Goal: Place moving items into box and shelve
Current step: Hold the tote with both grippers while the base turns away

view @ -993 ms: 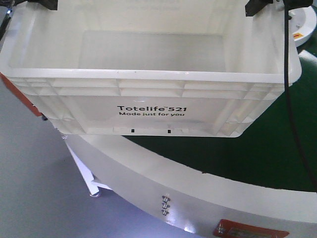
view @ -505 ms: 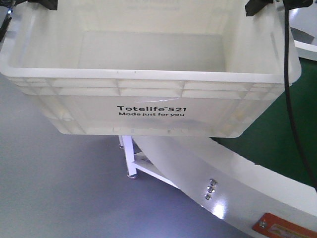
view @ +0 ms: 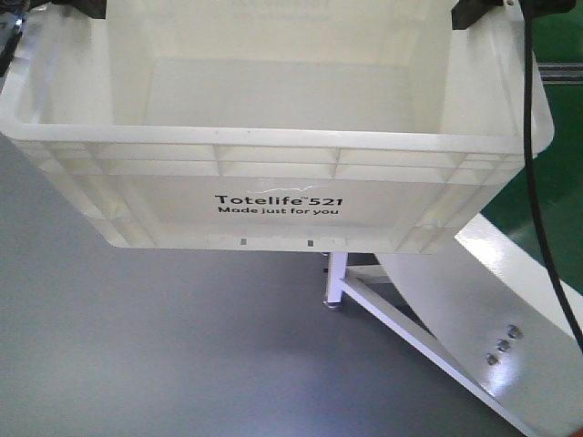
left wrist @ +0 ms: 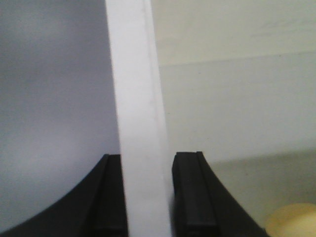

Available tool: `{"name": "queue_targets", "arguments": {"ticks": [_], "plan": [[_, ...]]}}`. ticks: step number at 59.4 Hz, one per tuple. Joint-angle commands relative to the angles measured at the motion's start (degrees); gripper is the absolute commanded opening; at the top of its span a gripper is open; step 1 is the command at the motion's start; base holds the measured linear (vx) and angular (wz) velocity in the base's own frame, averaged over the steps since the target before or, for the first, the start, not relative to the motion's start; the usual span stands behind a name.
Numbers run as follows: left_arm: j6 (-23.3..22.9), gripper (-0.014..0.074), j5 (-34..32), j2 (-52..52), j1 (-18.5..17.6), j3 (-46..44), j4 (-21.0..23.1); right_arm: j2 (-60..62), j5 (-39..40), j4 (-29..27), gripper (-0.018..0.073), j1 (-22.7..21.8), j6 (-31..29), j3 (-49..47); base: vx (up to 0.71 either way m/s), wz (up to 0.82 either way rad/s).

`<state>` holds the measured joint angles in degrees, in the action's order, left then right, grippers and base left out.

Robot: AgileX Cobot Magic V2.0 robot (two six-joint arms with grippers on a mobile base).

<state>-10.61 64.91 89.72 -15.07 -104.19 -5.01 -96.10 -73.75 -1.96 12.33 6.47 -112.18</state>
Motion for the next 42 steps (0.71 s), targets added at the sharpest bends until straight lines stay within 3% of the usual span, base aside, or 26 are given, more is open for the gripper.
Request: {"name": "queue_targets", "arguments": {"ticks": [1, 42], "plan": [[0.06, -0.0001, -5.35, -3.28, 0.75, -2.04, -7.01, 3.9, 0.95, 4.85, -0.0005, -0.87, -1.02, -2.3, -0.13, 0.76], [0.06, -0.0001, -5.29, -3.28, 0.75, -2.04, -6.87, 3.9, 0.77, 4.85, -0.0005, -0.87, -1.02, -2.3, -0.08, 0.79]]}}
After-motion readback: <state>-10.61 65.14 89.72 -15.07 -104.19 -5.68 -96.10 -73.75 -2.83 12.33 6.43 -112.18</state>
